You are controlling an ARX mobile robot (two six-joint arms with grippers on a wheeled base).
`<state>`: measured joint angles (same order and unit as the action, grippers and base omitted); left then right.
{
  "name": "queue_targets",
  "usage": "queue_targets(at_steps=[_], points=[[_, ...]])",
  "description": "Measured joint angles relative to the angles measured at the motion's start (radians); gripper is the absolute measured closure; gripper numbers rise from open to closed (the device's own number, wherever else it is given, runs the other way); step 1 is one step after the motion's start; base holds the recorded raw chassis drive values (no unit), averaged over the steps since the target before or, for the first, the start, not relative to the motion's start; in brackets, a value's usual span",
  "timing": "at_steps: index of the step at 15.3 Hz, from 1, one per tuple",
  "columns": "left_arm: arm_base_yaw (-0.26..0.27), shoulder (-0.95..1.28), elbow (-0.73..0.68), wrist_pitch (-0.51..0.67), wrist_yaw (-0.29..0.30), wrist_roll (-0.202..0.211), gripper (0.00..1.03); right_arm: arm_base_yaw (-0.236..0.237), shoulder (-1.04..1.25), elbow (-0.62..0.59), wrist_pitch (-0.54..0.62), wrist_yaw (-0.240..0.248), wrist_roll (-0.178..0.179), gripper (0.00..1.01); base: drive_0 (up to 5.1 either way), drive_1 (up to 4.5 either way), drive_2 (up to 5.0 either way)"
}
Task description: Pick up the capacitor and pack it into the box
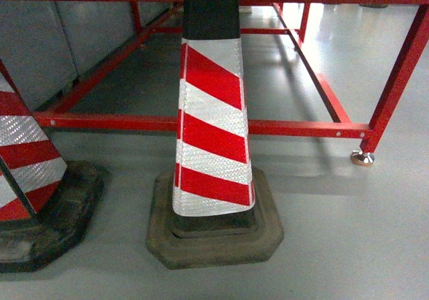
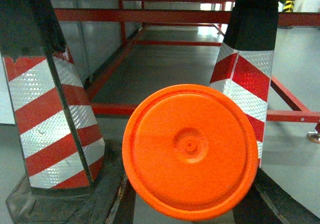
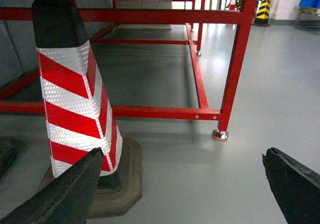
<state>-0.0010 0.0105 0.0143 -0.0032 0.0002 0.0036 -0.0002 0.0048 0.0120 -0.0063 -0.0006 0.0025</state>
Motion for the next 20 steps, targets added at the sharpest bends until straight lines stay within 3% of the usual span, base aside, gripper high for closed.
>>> queue_targets(at_steps=[4, 20], points=[[0.000, 0.000, 0.000, -0.004, -0.001, 0.000, 0.61, 0.000, 0.000, 0.000, 0.001, 0.000, 0.000, 0.03, 0.1, 4.16, -4.0], [0.000, 0.000, 0.000, -0.003, -0.002, -0.001, 0.61, 0.000, 0.000, 0.000, 0.001, 0.000, -0.001, 0.03, 0.0, 0.00, 0.0]])
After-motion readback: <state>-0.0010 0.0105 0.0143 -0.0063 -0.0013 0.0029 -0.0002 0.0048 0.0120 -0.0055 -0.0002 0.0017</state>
